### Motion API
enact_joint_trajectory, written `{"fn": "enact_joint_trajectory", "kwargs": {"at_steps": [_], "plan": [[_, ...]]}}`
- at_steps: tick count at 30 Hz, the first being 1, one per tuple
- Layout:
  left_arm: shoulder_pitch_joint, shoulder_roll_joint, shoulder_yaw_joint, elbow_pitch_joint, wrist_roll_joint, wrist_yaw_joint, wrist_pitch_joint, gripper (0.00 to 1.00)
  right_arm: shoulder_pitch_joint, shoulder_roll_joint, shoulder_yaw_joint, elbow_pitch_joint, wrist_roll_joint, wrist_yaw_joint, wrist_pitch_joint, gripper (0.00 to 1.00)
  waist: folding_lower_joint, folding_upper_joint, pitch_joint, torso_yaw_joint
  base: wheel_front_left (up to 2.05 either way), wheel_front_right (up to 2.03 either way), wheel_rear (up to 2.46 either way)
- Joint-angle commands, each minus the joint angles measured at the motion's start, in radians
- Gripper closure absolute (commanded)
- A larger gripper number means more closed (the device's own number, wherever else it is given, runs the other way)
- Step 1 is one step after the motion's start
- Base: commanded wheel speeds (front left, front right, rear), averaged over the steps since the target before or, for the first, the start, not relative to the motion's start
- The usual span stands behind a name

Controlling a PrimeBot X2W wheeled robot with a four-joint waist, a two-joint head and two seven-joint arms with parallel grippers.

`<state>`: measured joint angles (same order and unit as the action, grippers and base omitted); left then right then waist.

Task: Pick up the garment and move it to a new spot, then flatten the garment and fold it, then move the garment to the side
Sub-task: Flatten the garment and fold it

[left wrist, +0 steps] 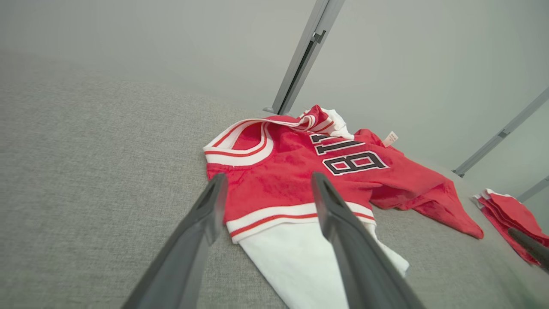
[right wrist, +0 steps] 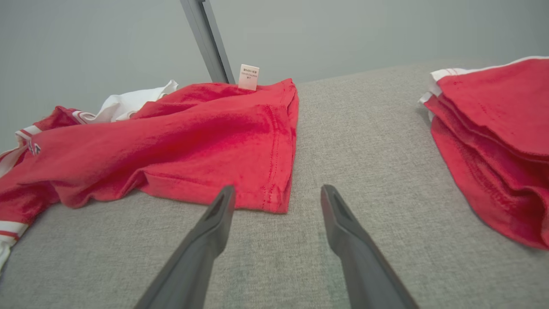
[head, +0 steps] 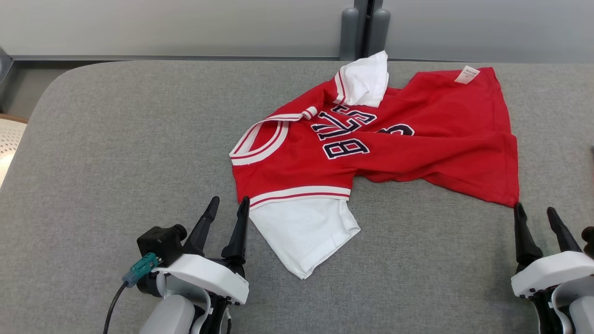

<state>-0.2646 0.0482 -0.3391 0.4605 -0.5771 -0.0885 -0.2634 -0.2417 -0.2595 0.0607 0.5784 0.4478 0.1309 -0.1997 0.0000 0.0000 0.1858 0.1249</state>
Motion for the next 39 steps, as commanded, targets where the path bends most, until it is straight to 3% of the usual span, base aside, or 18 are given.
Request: {"fn": "enact_joint_trajectory", "kwargs": {"at_steps": [1,19,20,21,22,30,34,39], "plan": [[-0.011,0.005,0.001,0.000,-0.005,-0.004,-0.001,0.00,-0.016,-0.008,-0.008,0.008,0.009,0.000,0.006,0.00,0.0000,0.0000,0.006,0.011,0.00,0.00,0.00],[-0.031,0.005,-0.023,0.001,-0.018,0.002,-0.001,0.00,-0.123,-0.021,-0.048,0.158,-0.010,0.000,0.098,0.00,0.0000,0.0000,0.055,0.073,0.00,0.00,0.00],[-0.032,0.005,-0.025,0.003,-0.018,0.003,-0.001,0.00,-0.125,-0.019,-0.043,0.163,-0.008,0.000,0.100,0.10,0.0000,0.0000,0.056,0.073,0.00,0.00,0.00],[-0.033,0.005,-0.027,0.007,-0.019,0.003,-0.001,0.00,-0.126,-0.017,-0.036,0.165,-0.008,0.000,0.104,0.71,0.0000,0.0000,0.056,0.072,0.00,0.00,0.00],[-0.034,0.005,-0.028,0.010,-0.020,0.004,-0.001,0.00,-0.127,-0.015,-0.028,0.166,-0.005,0.000,0.106,1.00,0.0000,0.0000,0.056,0.071,0.00,0.00,0.00],[-0.027,0.004,-0.087,0.104,-0.023,0.001,-0.001,0.00,-0.142,-0.036,-0.010,0.146,-0.008,0.000,0.059,1.00,0.0000,0.0000,0.041,0.045,0.00,0.00,0.00],[-0.041,0.006,-0.182,0.133,-0.074,-0.033,0.055,0.00,-0.142,-0.044,-0.011,0.154,-0.011,0.000,0.042,1.00,0.0000,0.0000,0.031,0.037,0.00,0.00,0.00],[-0.047,0.005,-0.228,0.148,-0.111,-0.041,0.109,0.00,-0.144,-0.043,-0.011,0.165,-0.010,0.000,0.030,1.00,0.0000,0.0000,0.023,0.032,0.00,0.00,0.00]]}}
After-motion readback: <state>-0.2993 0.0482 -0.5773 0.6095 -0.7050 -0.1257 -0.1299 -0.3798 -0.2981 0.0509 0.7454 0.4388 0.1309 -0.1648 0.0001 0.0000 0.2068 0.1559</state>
